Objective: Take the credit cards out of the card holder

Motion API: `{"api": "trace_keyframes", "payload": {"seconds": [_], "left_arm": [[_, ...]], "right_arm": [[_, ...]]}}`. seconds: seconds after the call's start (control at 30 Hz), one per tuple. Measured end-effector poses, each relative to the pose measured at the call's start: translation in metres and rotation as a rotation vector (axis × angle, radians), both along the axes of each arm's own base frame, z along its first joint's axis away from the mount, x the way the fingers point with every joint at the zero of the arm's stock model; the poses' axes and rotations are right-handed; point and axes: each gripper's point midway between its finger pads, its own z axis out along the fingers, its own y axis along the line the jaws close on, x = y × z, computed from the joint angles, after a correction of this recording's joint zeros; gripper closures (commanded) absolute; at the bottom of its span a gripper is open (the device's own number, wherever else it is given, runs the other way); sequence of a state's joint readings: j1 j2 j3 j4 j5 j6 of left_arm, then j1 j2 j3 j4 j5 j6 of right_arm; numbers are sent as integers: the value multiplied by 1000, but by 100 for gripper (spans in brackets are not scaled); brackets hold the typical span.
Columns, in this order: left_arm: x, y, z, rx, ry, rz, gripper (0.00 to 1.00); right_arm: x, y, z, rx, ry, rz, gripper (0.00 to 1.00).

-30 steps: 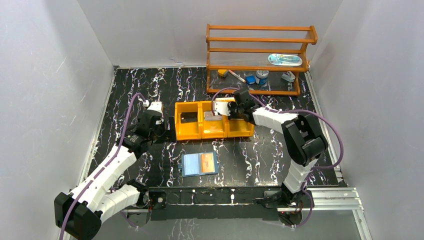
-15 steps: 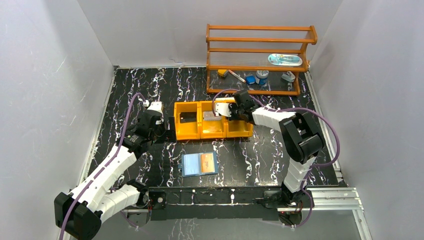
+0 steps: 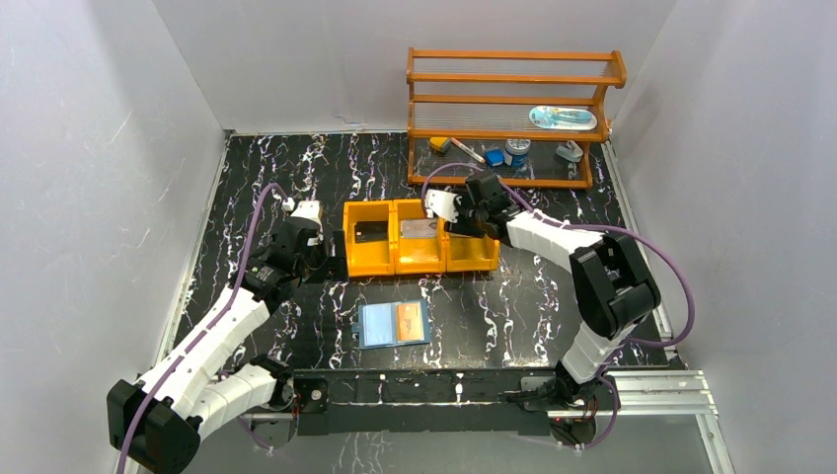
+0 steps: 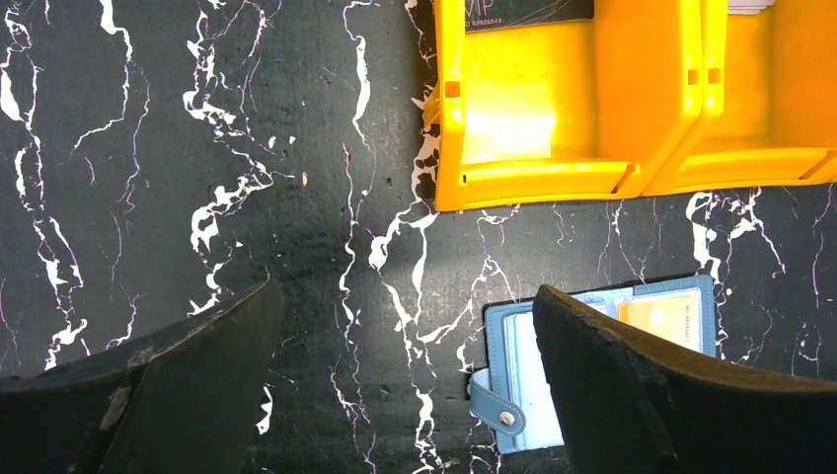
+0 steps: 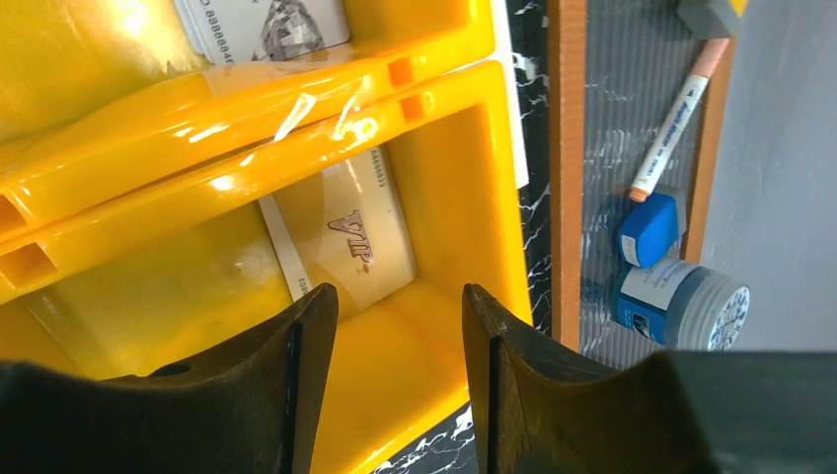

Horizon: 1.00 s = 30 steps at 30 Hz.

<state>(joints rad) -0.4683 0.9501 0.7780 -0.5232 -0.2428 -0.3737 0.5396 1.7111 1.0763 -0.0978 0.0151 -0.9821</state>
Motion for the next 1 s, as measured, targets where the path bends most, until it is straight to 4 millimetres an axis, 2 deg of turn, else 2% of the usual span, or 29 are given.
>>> {"api": "trace_keyframes", "payload": {"seconds": [0.1,0.2,0.27,0.4,0.6,0.83,1.0], "left_arm": [[0,0,0,0,0,0,2],[0,0,0,0,0,0,2],[0,0,0,0,0,0,2],[0,0,0,0,0,0,2],[0,0,0,0,0,0,2],[0,0,-1,2,3,0,2],[0,-1,-2,2,8,-2,2]], "right_arm": [[1,1,8,50,-1,-50,43],[-2,3,10,139,40,-150,49],[-6,6,11,222,87,-239,48],[-19,15,14,450,245,-508,55],[-36,21,14,664,451,-874,60],[-44,6,-1,700,492,-1160,61],[-40,0,-21,642,491,-1257,61]]}}
